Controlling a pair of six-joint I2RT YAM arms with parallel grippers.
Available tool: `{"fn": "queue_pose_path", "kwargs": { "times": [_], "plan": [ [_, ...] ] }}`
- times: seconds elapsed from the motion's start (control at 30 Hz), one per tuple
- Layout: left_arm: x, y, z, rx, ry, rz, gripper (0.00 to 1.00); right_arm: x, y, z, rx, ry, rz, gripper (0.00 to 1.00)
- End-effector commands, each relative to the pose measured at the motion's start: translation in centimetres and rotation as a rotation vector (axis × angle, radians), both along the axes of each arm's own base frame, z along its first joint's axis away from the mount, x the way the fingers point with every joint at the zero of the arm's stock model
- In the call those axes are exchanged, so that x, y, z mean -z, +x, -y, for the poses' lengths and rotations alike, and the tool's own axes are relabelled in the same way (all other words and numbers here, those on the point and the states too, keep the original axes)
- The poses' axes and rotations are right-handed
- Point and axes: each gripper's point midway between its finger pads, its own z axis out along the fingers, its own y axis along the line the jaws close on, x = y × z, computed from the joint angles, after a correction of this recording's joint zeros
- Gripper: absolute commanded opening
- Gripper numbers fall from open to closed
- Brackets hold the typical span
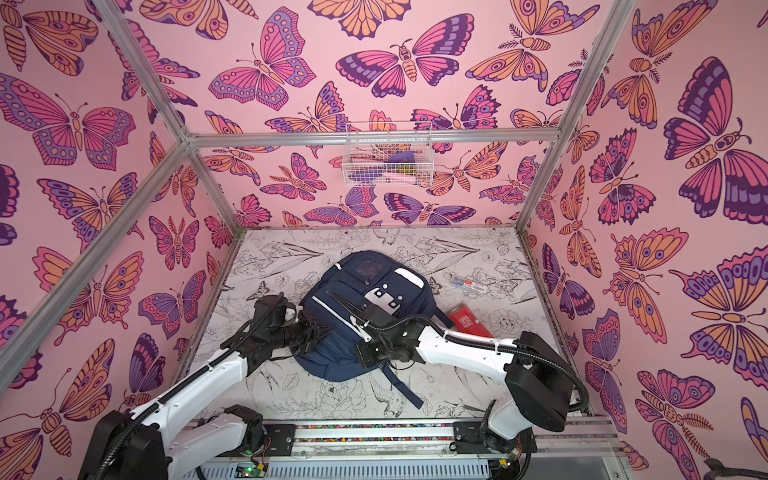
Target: Pack the student bag
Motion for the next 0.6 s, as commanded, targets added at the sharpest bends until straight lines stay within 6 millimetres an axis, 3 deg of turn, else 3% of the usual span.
{"fn": "queue_pose_path", "kwargs": {
  "times": [0.0, 0.13, 0.33, 0.57],
  "plan": [
    [-0.7, 0.1, 0.3, 0.004, -0.041, 0.028, 0.00, -0.3, 0.1, 1.0, 0.046, -0.081, 0.037, 0.15],
    [-0.6, 0.2, 0.2, 0.002, -0.041, 0.029, 0.00, -0.7, 0.1, 2.2, 0.076, -0.129, 0.049, 0.00],
    [-0.5, 0.2, 0.1, -0.006, -0.038, 0.031, 0.00, -1.4, -0.3, 3.3, 0.082, -0.132, 0.056, 0.00],
    [-0.3, 0.1, -0.1, -0.014, -0.036, 0.028, 0.00, -1.4, -0.7, 2.0, 0.077, -0.067, 0.022, 0.00]
  ]
}}
